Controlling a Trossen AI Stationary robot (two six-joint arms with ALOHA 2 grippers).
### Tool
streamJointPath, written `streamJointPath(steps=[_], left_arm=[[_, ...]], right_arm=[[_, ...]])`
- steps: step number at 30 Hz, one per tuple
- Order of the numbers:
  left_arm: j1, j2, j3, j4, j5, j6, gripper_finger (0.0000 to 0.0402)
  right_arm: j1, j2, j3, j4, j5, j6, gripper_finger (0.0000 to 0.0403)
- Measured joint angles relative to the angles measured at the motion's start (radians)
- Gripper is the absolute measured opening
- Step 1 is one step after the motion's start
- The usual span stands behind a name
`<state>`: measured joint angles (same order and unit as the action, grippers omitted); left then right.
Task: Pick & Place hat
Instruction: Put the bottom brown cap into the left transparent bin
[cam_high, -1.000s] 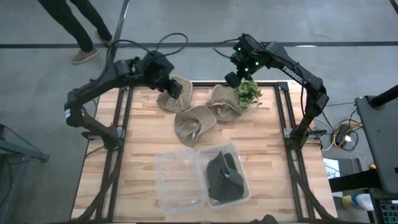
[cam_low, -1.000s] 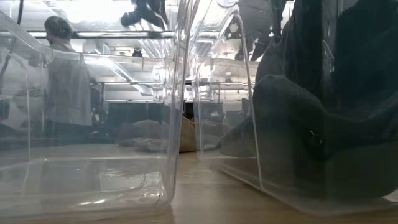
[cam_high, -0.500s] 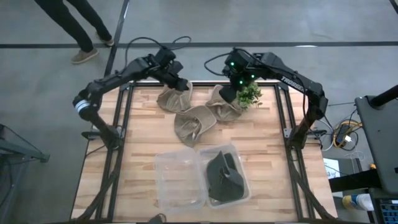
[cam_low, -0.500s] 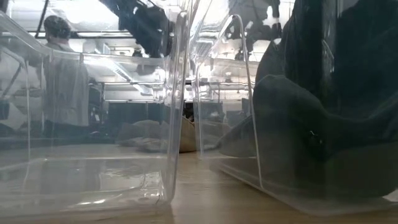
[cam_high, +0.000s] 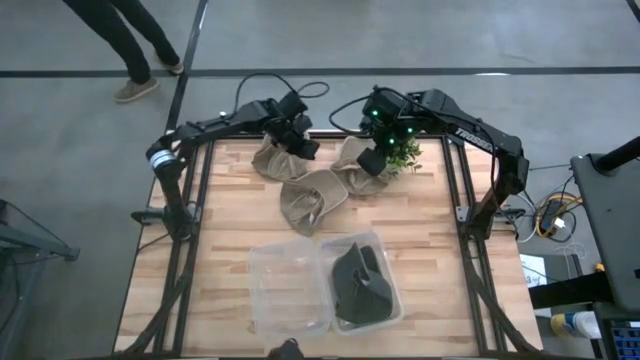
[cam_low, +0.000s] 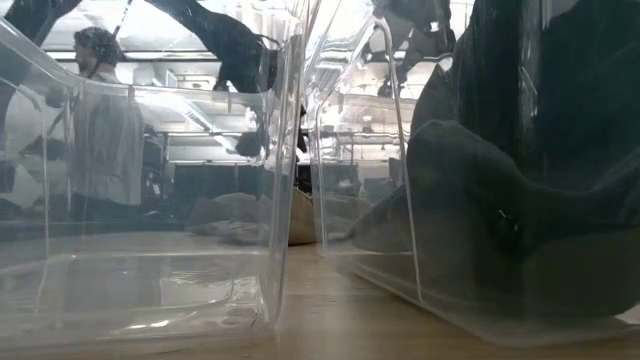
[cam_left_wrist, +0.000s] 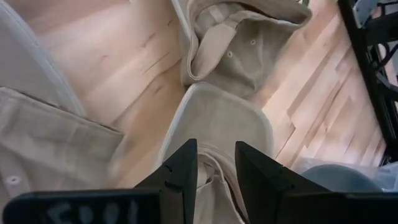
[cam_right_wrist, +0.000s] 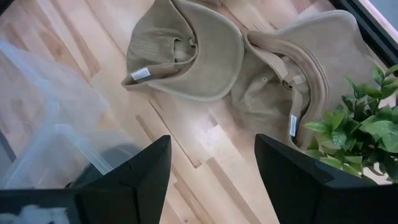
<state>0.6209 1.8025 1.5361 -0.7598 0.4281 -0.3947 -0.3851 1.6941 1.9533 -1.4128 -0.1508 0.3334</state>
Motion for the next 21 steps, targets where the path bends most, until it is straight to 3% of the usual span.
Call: streamJointPath(steps=[3, 8, 11, 17, 21], left_arm=[[-0.031, 0.018, 0.0, -0.004, -0.021, -0.002, 0.0101], [-0.07, 0.024, -0.001, -0.014, -0.165, -0.001, 0.0101], [-0.076, 0.024, 0.004, -0.009, -0.155, 0.024, 0.0107], [-0.077, 0.032, -0.001, -0.028, -0.134, 0.025, 0.0158], [-0.087, 0.034, -0.002, -0.027, -0.252, 0.009, 0.0184]], right_arm=[[0.001, 0.0, 0.0, 0.0, 0.019, -0.001, 0.0224], [0.001, 0.0, 0.0, 0.002, 0.023, -0.017, 0.0224], [0.001, 0.0, -0.001, 0.003, 0.023, -0.023, 0.0224], [0.001, -0.001, -0.001, 0.006, 0.023, -0.027, 0.0224], [0.002, -0.001, -0.001, 0.007, 0.022, -0.027, 0.0224]])
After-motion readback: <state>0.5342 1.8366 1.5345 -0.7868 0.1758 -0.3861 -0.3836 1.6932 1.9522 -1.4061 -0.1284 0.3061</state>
